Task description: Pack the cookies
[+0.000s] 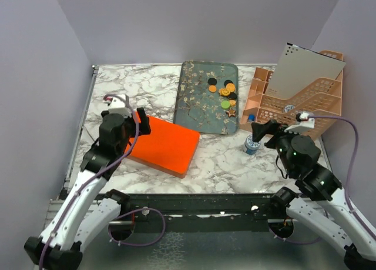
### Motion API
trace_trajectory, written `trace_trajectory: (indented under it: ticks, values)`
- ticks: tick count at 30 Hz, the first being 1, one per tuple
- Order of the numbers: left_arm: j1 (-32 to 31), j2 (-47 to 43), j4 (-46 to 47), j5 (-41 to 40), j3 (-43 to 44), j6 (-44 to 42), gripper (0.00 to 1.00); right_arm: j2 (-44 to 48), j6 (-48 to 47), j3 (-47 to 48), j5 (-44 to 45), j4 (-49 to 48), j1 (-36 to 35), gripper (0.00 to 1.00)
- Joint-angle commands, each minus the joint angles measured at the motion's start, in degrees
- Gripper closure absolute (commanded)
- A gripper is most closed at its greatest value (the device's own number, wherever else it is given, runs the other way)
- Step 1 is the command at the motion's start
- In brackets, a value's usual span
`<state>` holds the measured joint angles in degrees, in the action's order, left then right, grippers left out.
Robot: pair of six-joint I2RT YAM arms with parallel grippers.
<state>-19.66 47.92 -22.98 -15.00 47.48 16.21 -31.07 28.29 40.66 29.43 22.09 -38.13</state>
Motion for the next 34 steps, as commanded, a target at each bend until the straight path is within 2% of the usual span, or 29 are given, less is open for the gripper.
trace_trajectory:
  ticks: [1,7,14,22,34]
  values:
    - [-3.69,-16.18,3.2,-2.33,-5.16,-2.47,0.01,6.71,-3.7,1.7,8.08,9.16,0.07,0.0]
    - [-3.81,-33.26,1.66,-6.83,-6.7,-5.99,0.01,13.07,-4.37,2.19,9.96,10.5,0.07,0.0]
    - [-3.81,-46.64,4.77,-12.73,-11.03,-4.12,0.01,15.77,-3.04,2.28,10.68,12.41,0.07,0.0]
    - [-3.81,-47.46,6.56,-10.73,-14.34,-2.2,0.01,16.57,-1.79,0.54,11.97,12.19,0.07,0.0]
    - [-4.13,-47.54,6.99,-13.26,-14.91,-2.18,0.01,17.18,-1.02,0.16,14.08,12.44,0.07,0.0]
